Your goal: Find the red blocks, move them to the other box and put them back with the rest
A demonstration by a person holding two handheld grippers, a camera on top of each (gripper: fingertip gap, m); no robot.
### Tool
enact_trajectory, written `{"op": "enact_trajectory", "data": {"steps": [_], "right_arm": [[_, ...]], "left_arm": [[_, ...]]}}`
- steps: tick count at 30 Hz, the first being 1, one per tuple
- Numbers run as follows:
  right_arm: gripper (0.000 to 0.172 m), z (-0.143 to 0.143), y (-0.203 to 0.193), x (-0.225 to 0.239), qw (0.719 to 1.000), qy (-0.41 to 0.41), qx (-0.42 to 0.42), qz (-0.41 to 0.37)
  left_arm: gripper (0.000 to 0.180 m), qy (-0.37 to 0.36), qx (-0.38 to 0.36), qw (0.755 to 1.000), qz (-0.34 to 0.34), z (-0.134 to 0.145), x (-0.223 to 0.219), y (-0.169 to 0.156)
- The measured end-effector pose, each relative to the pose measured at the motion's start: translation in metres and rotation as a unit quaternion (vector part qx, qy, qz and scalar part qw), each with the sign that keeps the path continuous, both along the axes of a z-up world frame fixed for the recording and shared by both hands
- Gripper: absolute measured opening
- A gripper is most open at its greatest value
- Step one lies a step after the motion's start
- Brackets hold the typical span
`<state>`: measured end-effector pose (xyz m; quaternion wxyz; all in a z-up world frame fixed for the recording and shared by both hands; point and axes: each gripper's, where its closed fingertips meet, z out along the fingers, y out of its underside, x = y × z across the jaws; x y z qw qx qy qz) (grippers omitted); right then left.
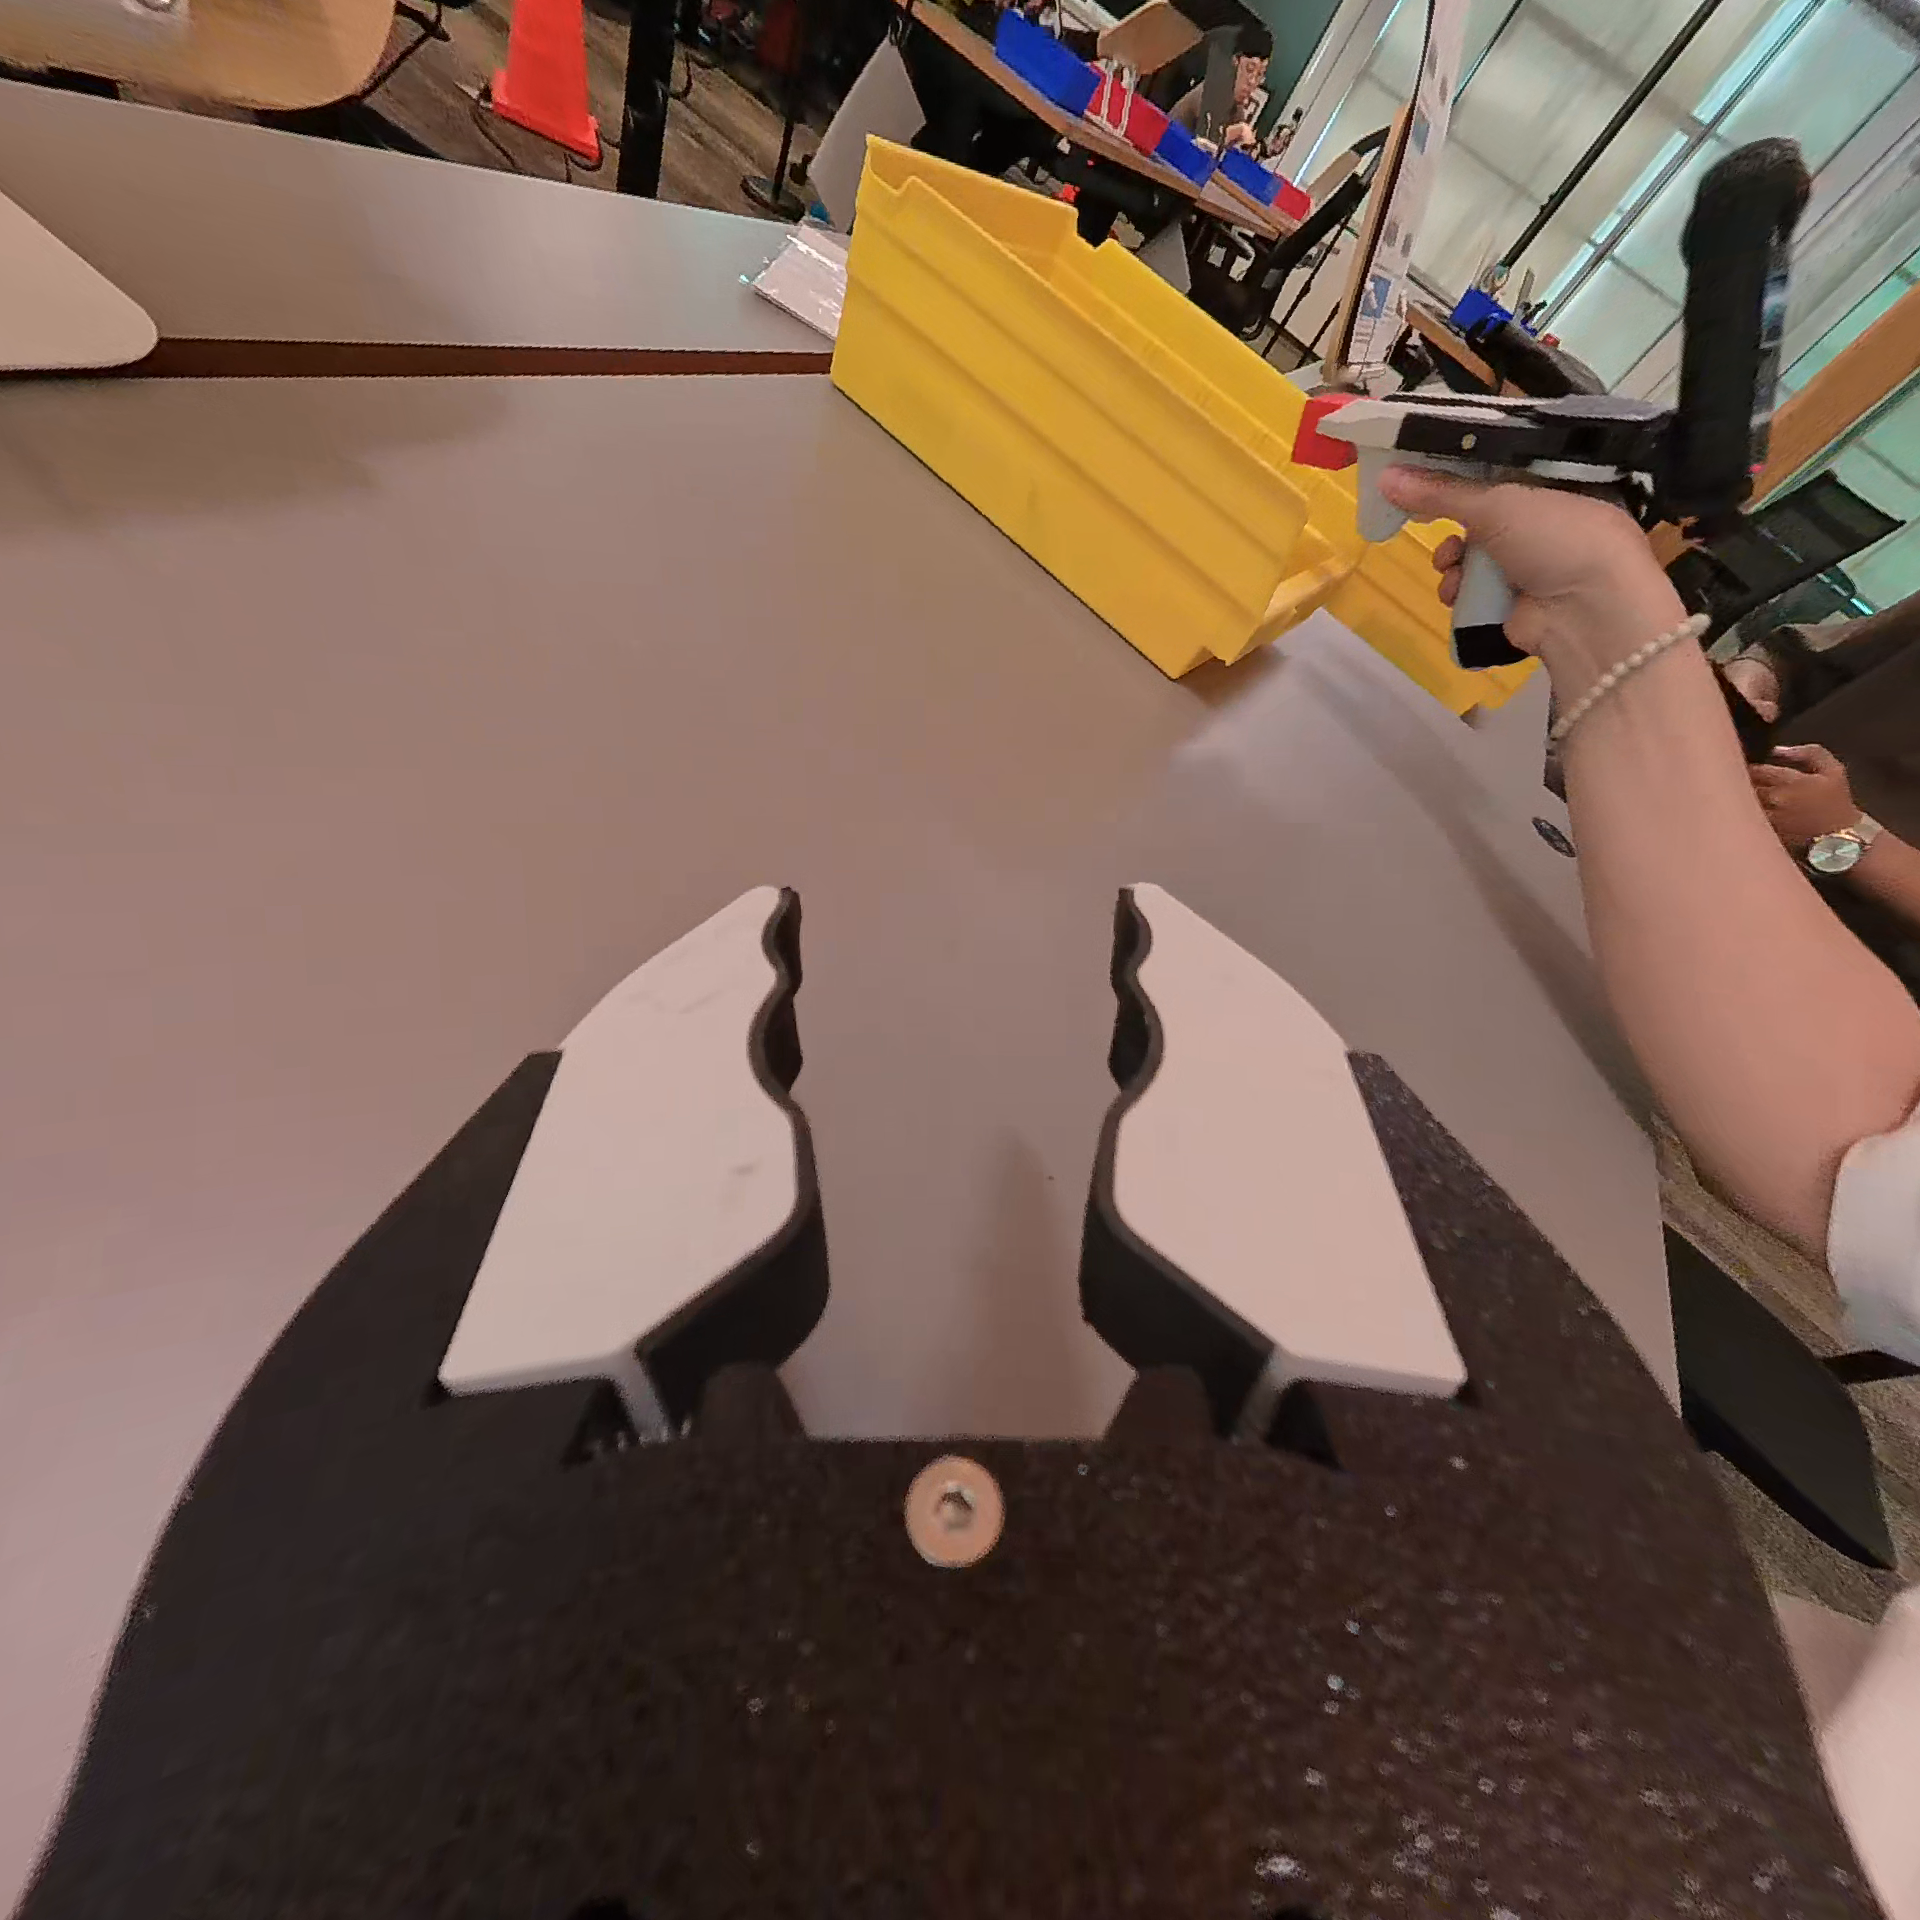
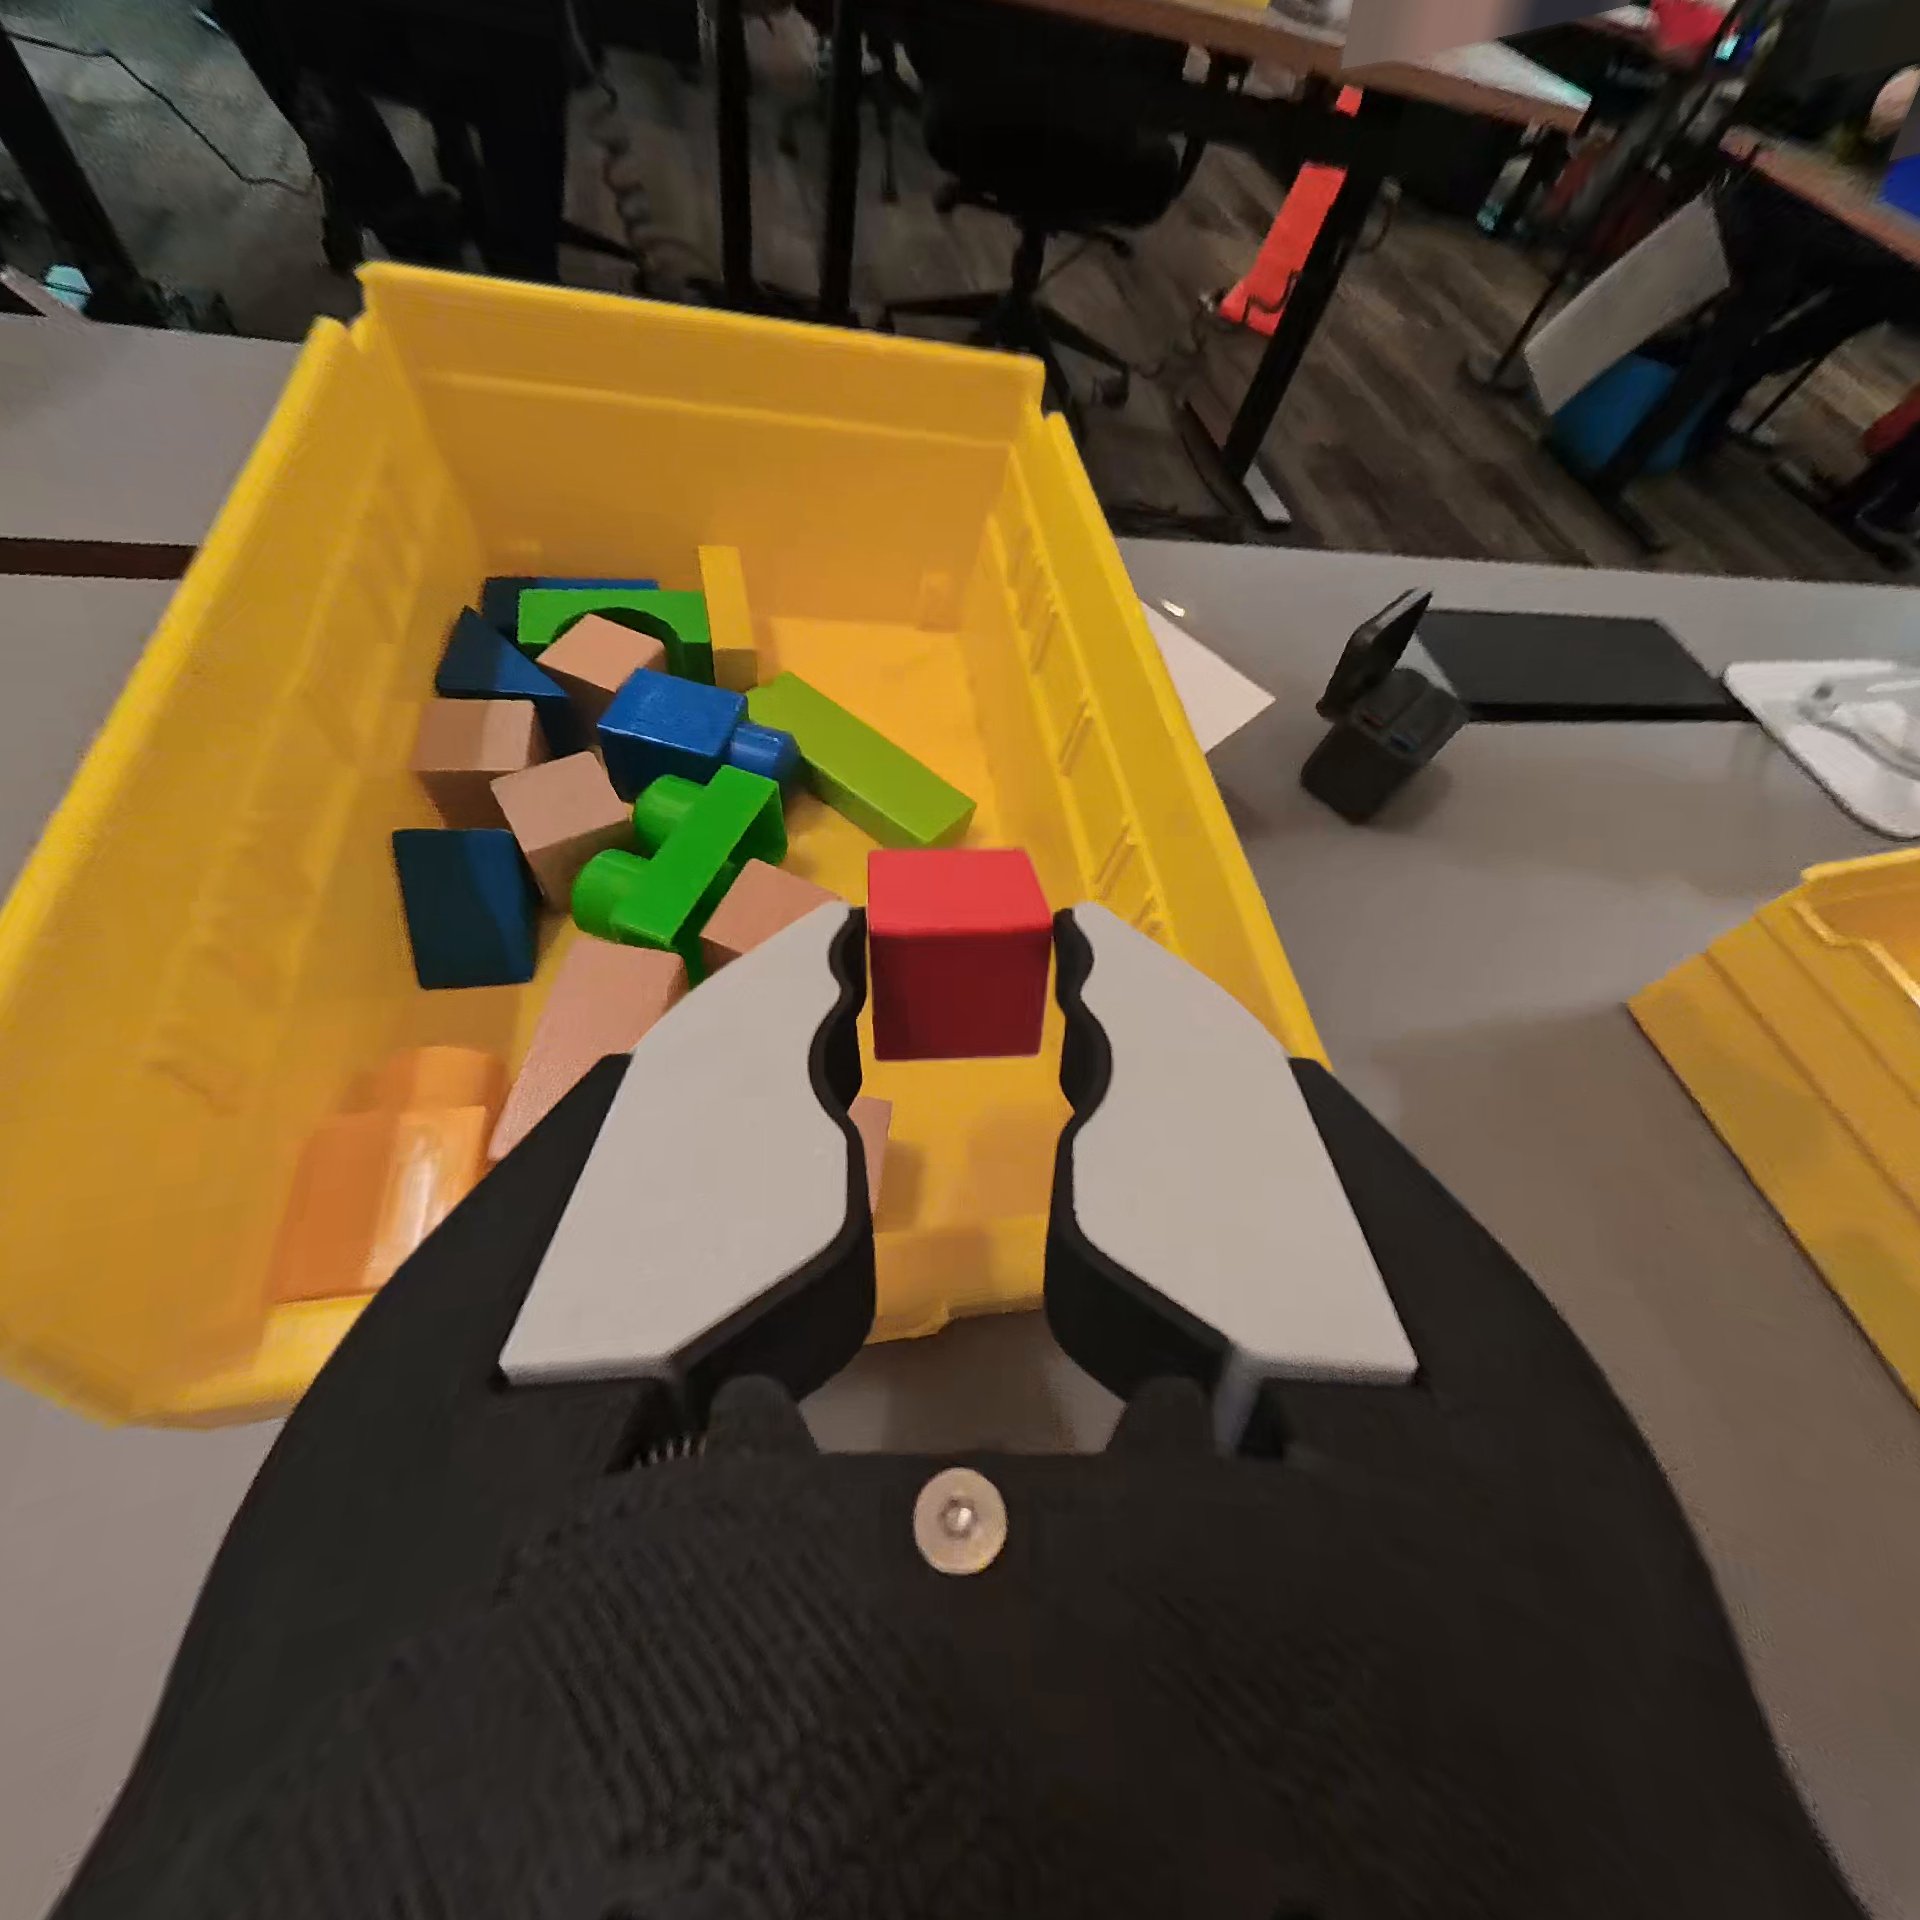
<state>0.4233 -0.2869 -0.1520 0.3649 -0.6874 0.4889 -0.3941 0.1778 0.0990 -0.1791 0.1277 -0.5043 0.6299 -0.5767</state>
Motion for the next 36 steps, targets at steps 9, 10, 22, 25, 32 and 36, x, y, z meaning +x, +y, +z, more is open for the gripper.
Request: {"op": "enact_trajectory", "data": {"steps": [9,10,22,25,32,36], "right_arm": [[0.068,0.022,0.017,-0.032,0.998,-0.034,0.036,0.03],[0.068,0.029,0.03,-0.044,0.997,-0.044,0.042,0.054],[0.071,0.069,0.216,-0.176,0.935,-0.152,0.013,0.32],[0.069,0.064,0.225,-0.179,0.93,-0.153,0.01,0.334],[0.067,0.06,0.226,-0.175,0.93,-0.14,0.026,0.339],[0.066,0.058,0.23,-0.173,0.928,-0.136,0.028,0.345]], "left_arm": [[0.058,0.01,0.019,1.0,0.004,-0.007,0.001,0.0],[0.058,0.011,0.021,1.0,0.003,-0.008,0.001,0.0],[0.058,-0.03,0.055,0.996,0.066,0.027,-0.008,0.043],[0.055,-0.034,0.09,0.987,0.127,0.054,-0.022,0.095],[0.052,0.136,0.272,0.931,0.203,0.062,-0.063,0.266],[0.042,0.24,0.351,0.89,0.163,0.022,-0.069,0.34]]}}
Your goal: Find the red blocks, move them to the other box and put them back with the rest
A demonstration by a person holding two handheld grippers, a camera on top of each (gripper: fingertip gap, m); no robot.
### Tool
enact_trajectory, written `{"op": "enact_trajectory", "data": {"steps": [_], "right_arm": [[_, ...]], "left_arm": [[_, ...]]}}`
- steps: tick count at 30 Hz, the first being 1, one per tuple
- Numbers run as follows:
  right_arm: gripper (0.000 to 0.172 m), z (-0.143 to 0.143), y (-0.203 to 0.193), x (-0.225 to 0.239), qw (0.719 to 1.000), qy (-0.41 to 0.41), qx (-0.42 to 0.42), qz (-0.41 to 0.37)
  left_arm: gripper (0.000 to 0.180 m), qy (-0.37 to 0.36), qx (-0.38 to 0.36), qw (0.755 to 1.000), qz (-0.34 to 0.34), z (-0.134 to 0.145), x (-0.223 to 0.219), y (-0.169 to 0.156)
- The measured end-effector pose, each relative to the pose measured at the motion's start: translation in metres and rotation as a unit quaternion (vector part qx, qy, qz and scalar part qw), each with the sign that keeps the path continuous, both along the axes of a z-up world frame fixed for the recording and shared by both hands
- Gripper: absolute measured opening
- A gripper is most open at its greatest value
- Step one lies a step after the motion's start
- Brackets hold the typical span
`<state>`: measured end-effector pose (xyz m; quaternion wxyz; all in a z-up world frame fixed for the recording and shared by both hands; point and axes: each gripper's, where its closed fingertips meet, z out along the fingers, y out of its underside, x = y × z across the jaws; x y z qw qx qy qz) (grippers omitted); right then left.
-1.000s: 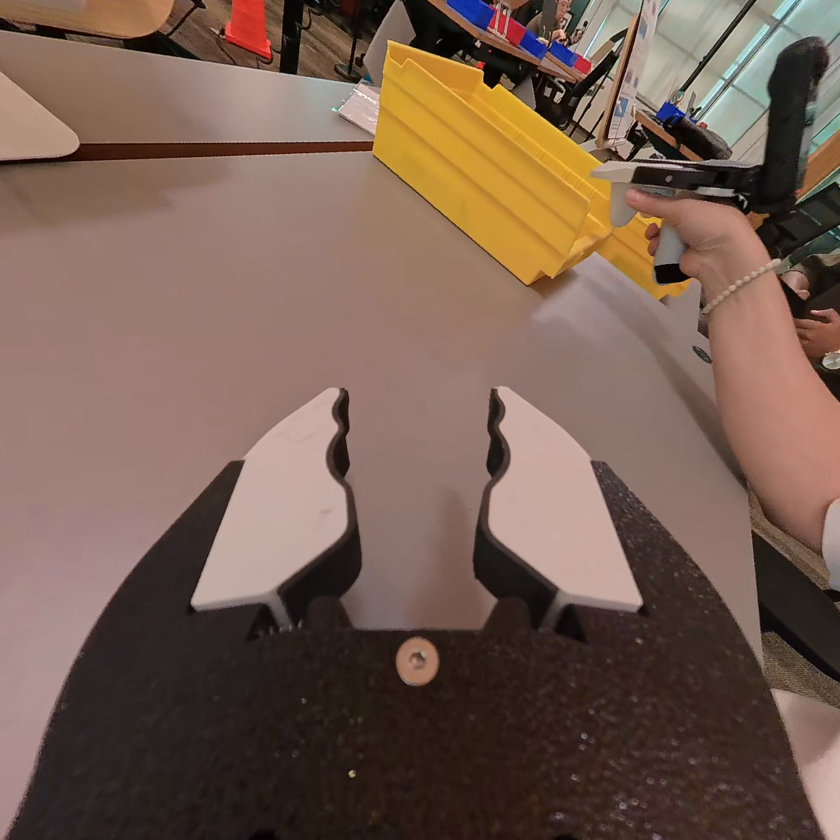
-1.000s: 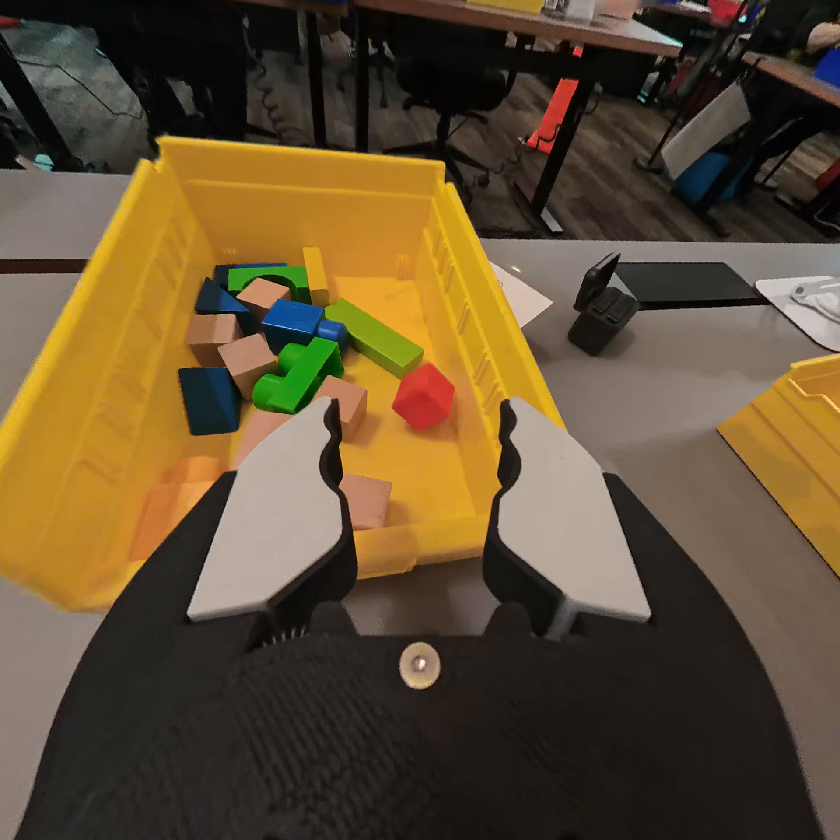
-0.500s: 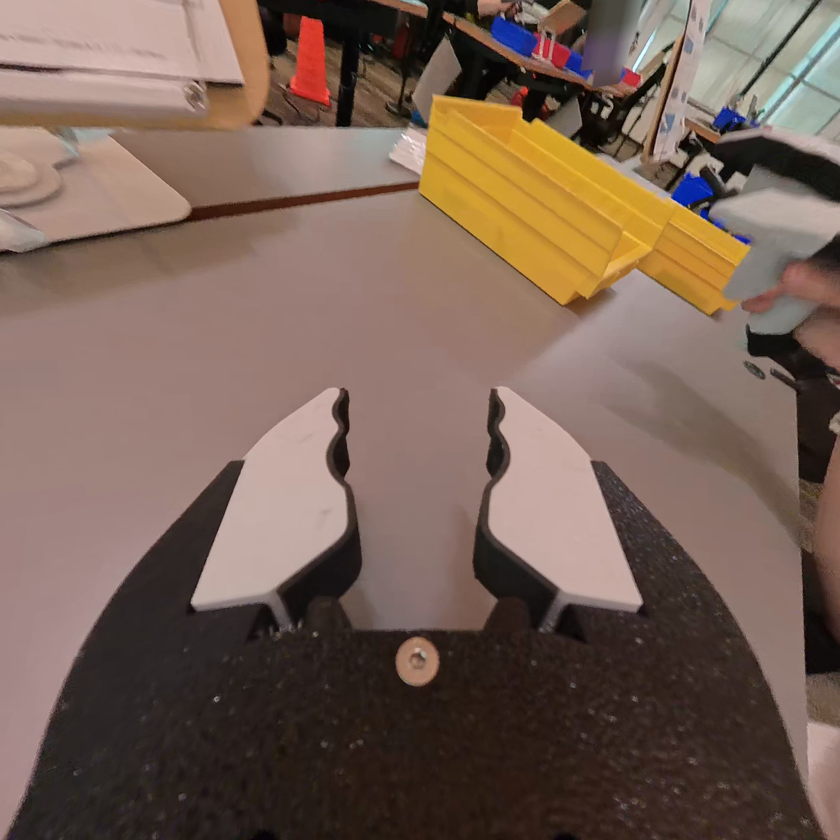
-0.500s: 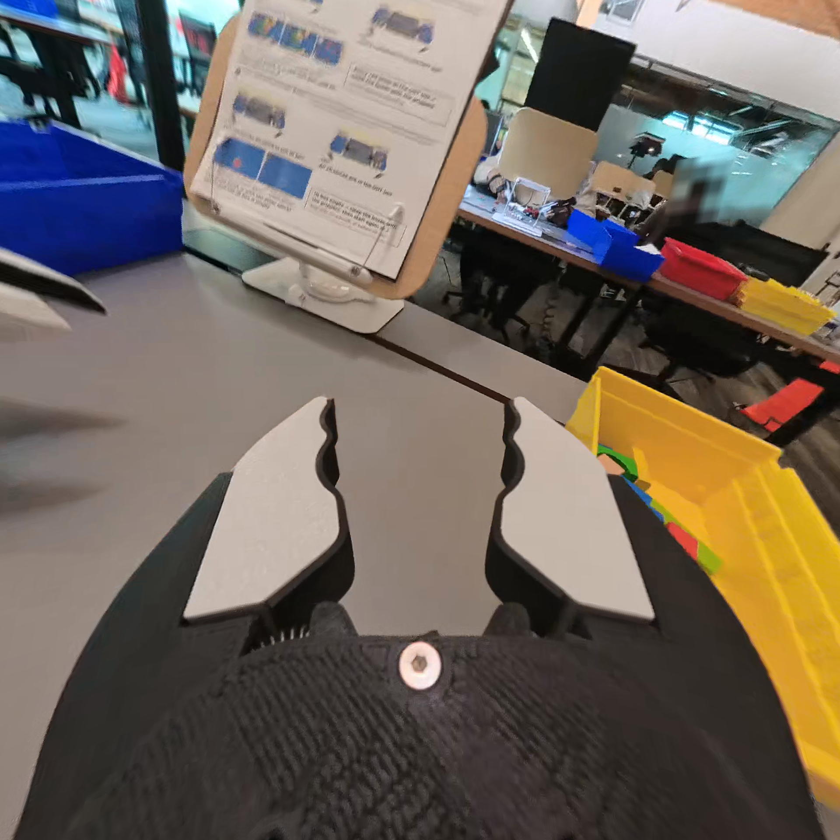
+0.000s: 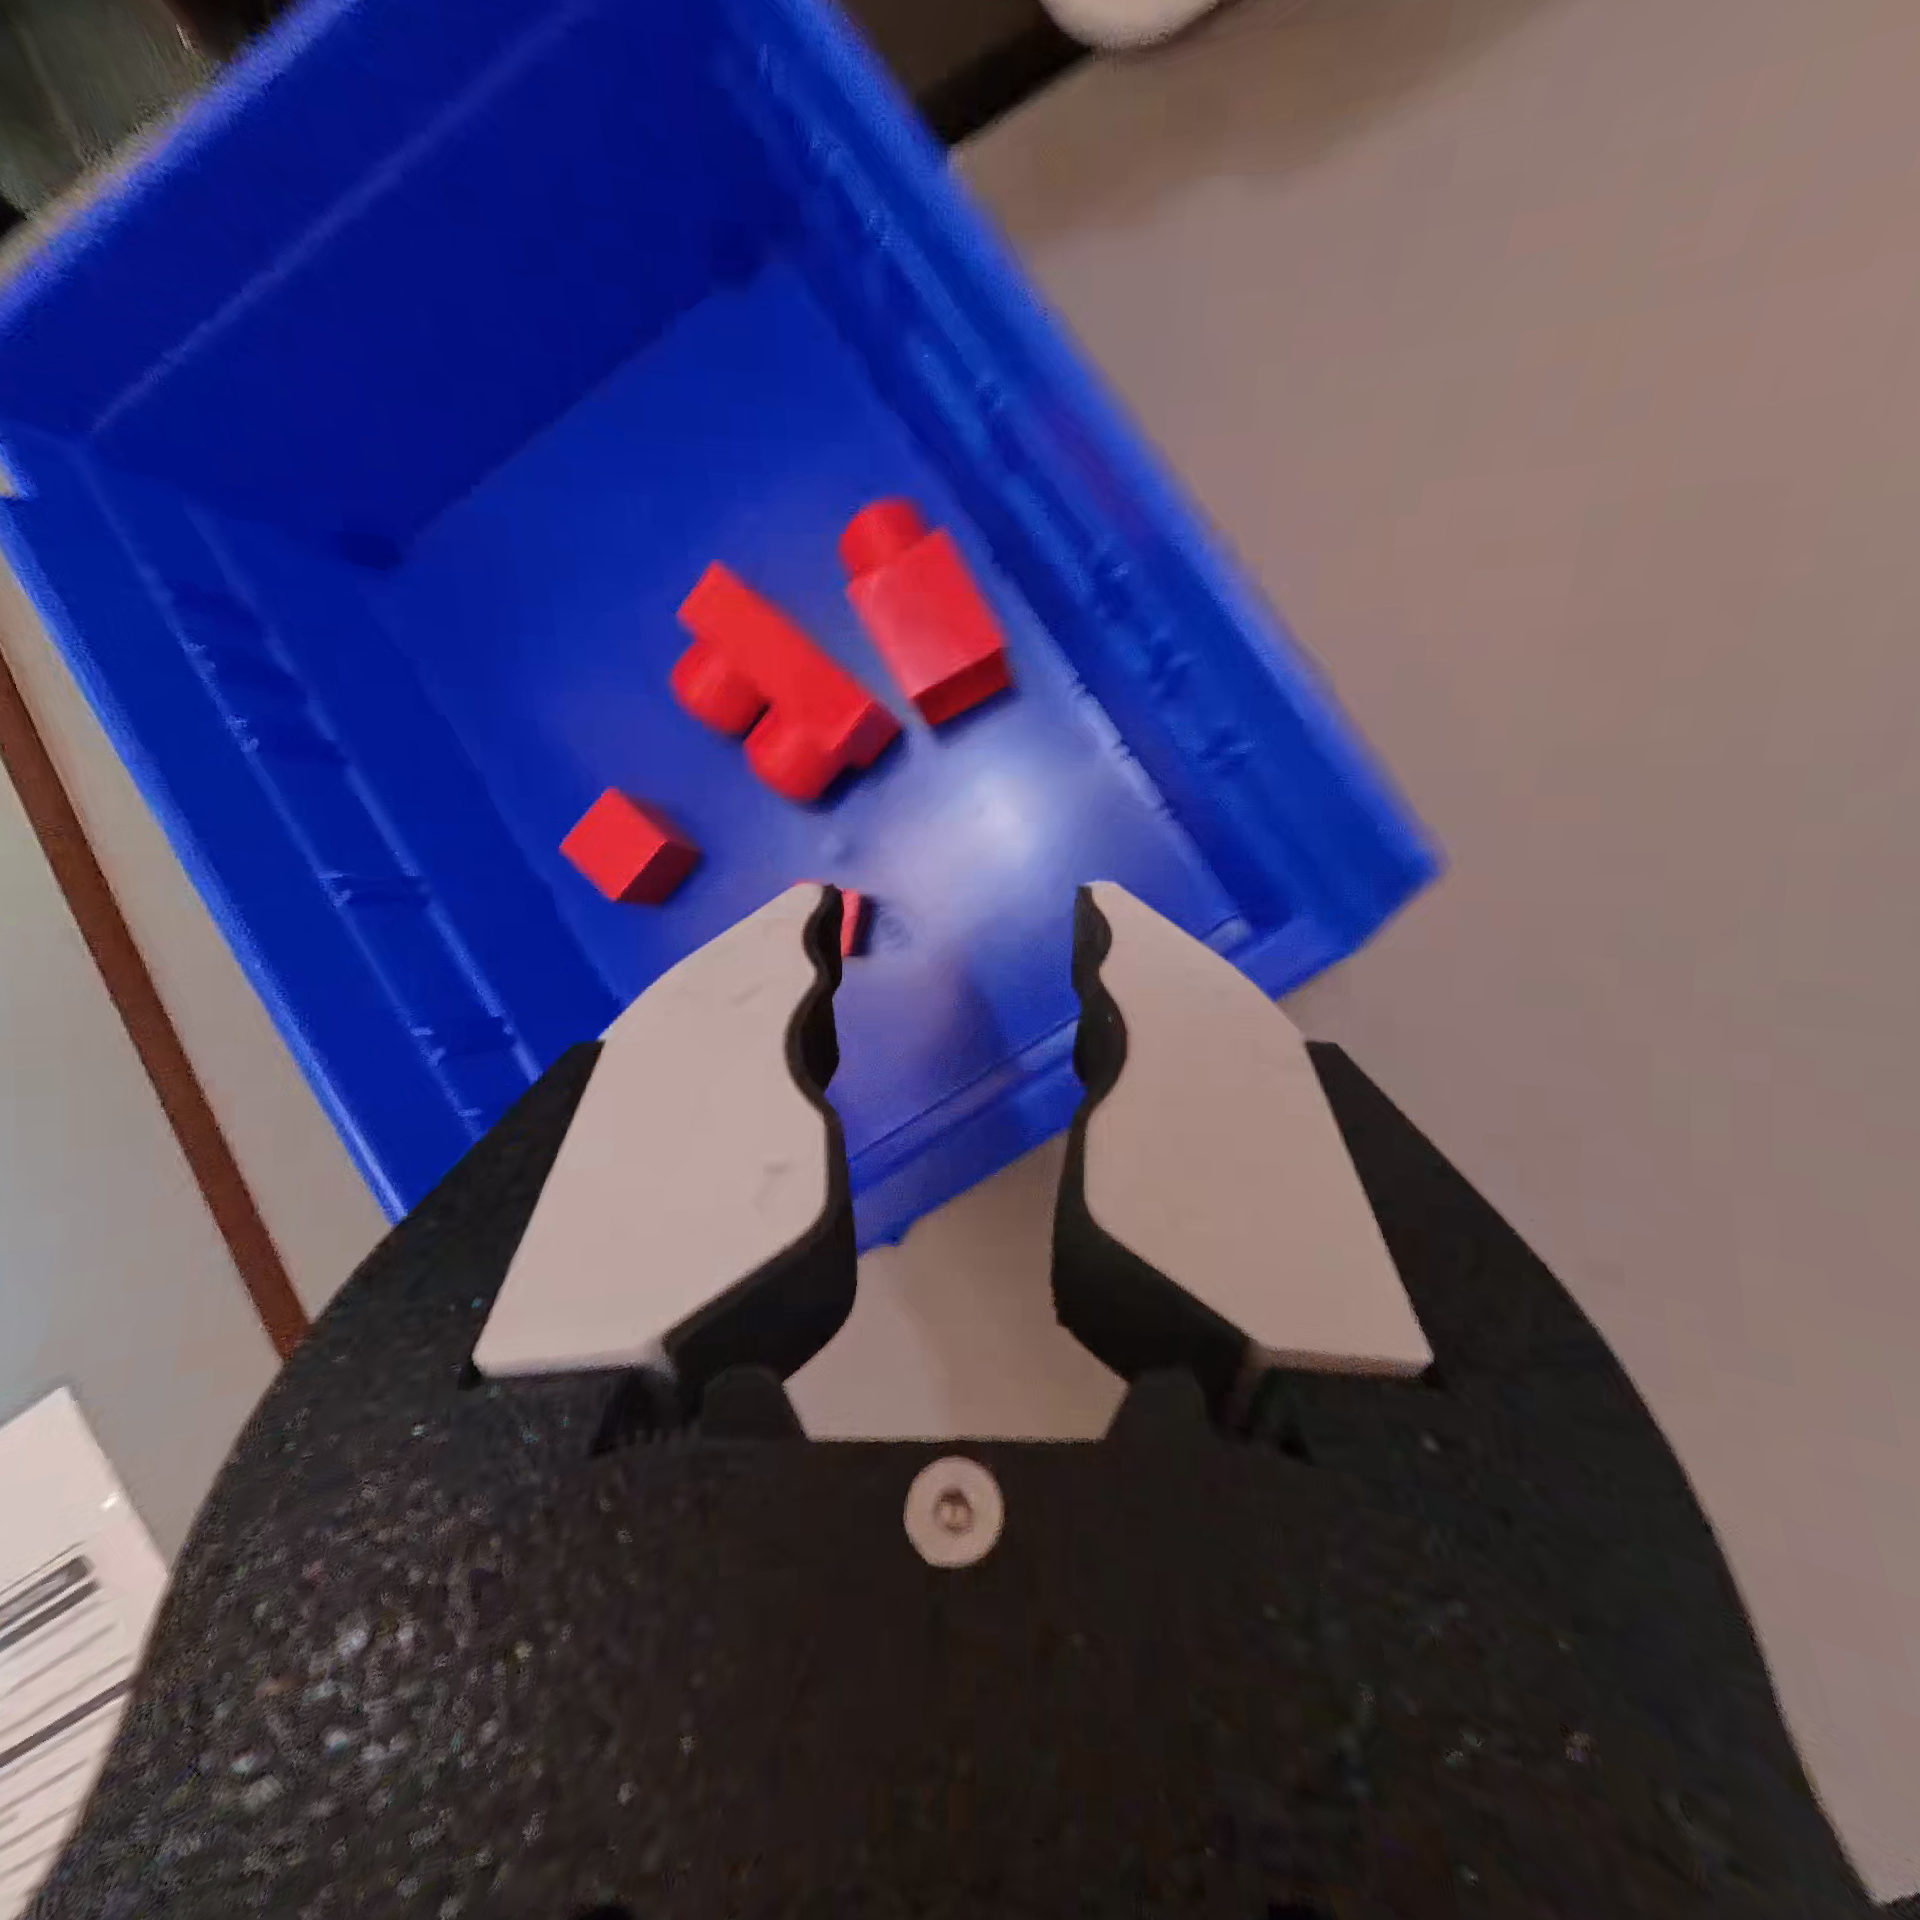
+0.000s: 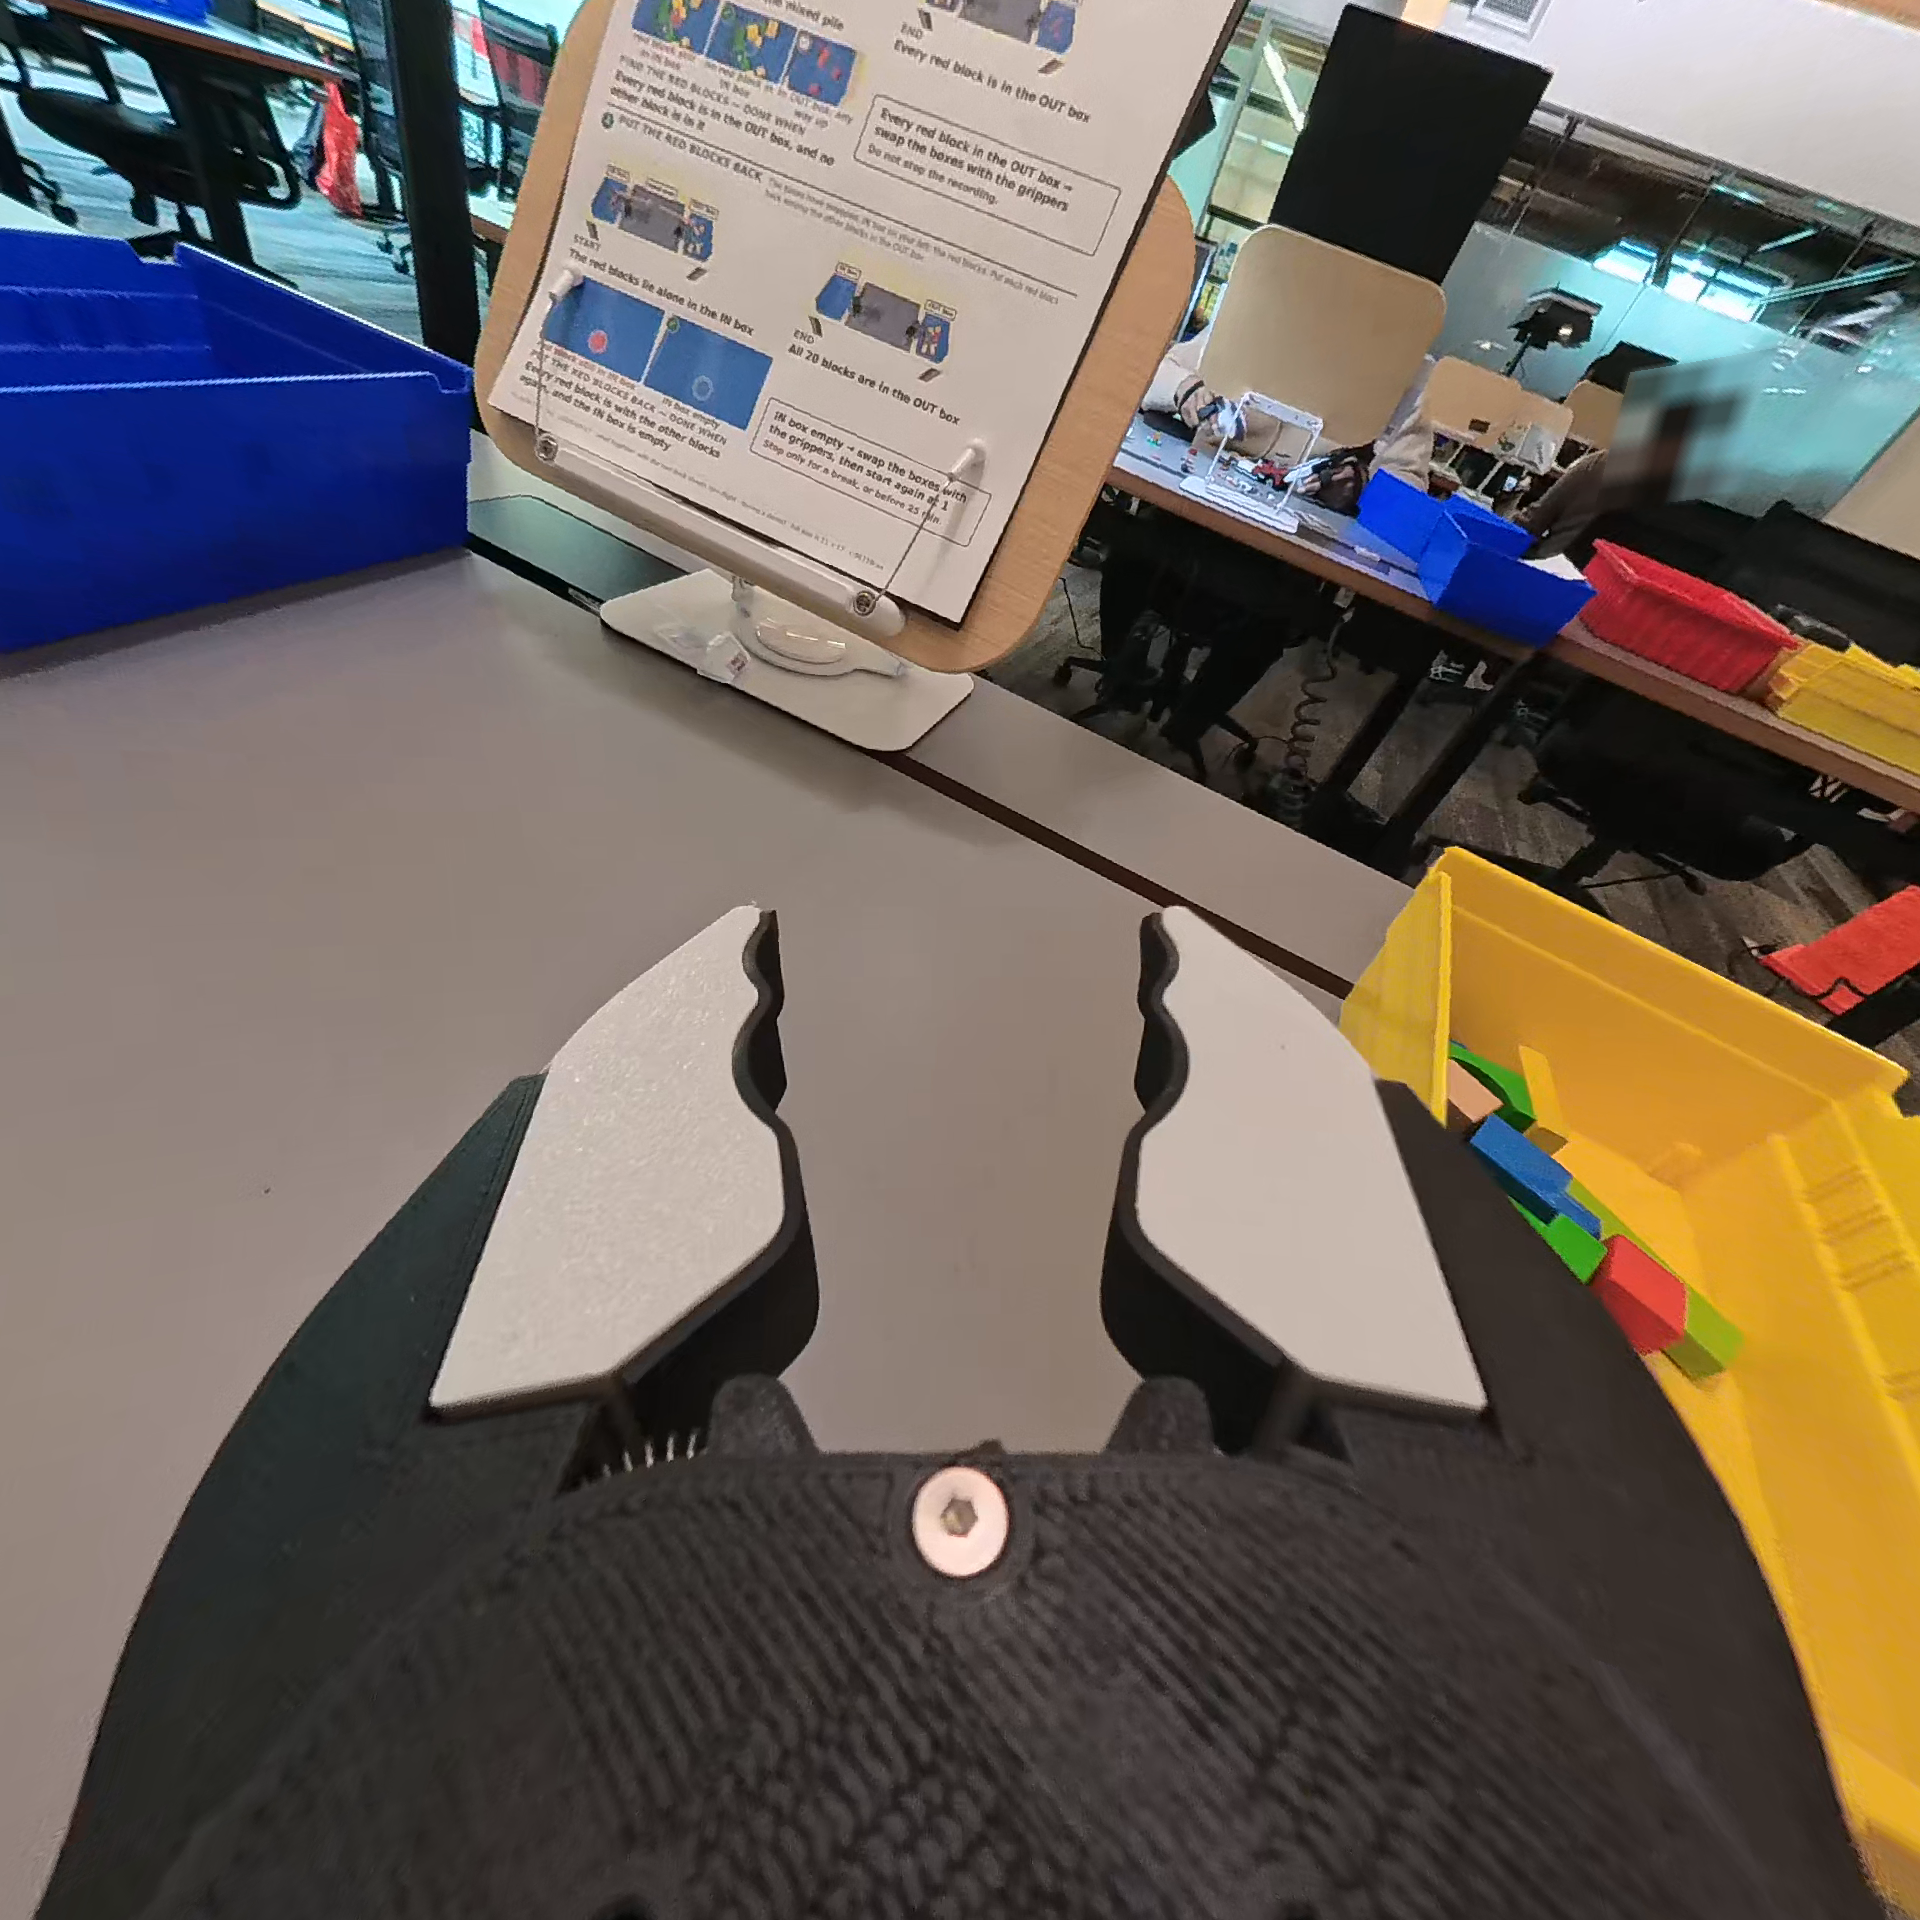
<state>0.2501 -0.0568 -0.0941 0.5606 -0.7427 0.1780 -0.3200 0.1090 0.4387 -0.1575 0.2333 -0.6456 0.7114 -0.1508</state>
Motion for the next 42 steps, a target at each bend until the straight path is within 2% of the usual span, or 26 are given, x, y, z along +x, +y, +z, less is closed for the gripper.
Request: {"op": "enact_trajectory", "data": {"steps": [4,11,13,18,20,22,24,26,29,31,34,37,42], "right_arm": [[0.066,-0.002,0.009,-0.002,1.0,0.004,-0.002,0.017],[0.066,-0.007,0.024,-0.004,0.999,0.009,-0.003,0.04],[0.066,-0.011,0.028,-0.005,0.999,0.011,-0.012,0.047],[0.066,-0.014,0.03,-0.006,0.999,0.01,-0.018,0.049],[0.066,-0.013,0.028,-0.007,0.999,0.011,-0.011,0.049],[0.066,-0.011,0.028,-0.008,0.999,0.014,0.001,0.053],[0.066,-0.005,0.031,-0.013,0.998,0.009,0.022,0.065],[0.068,0.003,0.037,-0.022,0.995,-0.005,0.044,0.091],[0.072,0.018,0.052,-0.045,0.984,-0.052,0.073,0.151],[0.069,0.026,0.063,-0.066,0.972,-0.1,0.078,0.2],[0.065,0.029,0.077,-0.095,0.95,-0.186,0.051,0.247],[0.061,0.022,0.089,-0.115,0.925,-0.259,0.016,0.279],[0.058,0.009,0.097,-0.13,0.905,-0.281,-0.001,0.32]], "left_arm": [[0.041,0.088,0.038,0.995,0.007,-0.043,-0.005,0.041],[0.038,0.171,0.065,0.983,-0.033,-0.085,-0.006,0.05],[0.038,0.177,0.08,0.98,-0.039,-0.09,-0.004,0.053],[0.024,0.167,0.099,0.98,-0.048,-0.097,-0.001,0.058],[0.022,0.133,0.087,0.986,-0.046,-0.087,0.003,0.053],[0.022,0.075,0.07,0.994,-0.031,-0.062,0.01,0.046],[0.022,-0.018,0.022,0.999,-0.027,-0.025,0.021,0.022],[0.021,-0.121,-0.055,0.99,-0.044,0.018,0.03,-0.021],[0.021,-0.226,-0.176,0.951,-0.112,0.071,0.031,-0.104],[0.021,-0.255,-0.246,0.92,-0.166,0.089,0.026,-0.162],[0.021,-0.243,-0.35,0.873,-0.237,0.088,0.018,-0.245],[0.021,-0.204,-0.454,0.811,-0.308,0.077,0.008,-0.317],[0.021,-0.161,-0.535,0.756,-0.341,0.06,0.008,-0.374]]}}
